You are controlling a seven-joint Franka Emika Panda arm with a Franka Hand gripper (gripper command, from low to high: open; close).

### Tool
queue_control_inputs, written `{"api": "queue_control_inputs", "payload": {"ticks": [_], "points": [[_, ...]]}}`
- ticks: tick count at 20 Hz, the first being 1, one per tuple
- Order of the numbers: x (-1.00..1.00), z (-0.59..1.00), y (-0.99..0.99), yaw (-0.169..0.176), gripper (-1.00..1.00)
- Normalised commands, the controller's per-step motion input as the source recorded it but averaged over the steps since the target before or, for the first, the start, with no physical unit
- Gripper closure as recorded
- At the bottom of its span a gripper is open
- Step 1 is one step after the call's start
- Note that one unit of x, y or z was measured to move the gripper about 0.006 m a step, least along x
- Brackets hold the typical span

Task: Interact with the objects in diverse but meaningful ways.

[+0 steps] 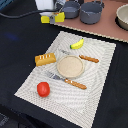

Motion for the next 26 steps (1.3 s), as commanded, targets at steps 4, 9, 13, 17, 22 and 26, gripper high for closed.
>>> {"api": "queue_control_inputs", "payload": {"ticks": [4,9,13,17,22,26], "points": [[0.19,0.13,-0.89,0.0,1.0],[0.09,0.0,-0.71,0.0,1.0],[0.01,-0.07,-0.65,0.0,1.0],[0.0,-0.11,-0.71,0.0,1.0],[0.0,-0.15,-0.68,0.0,1.0],[0.0,-0.31,-0.5,-0.002,1.0]]}}
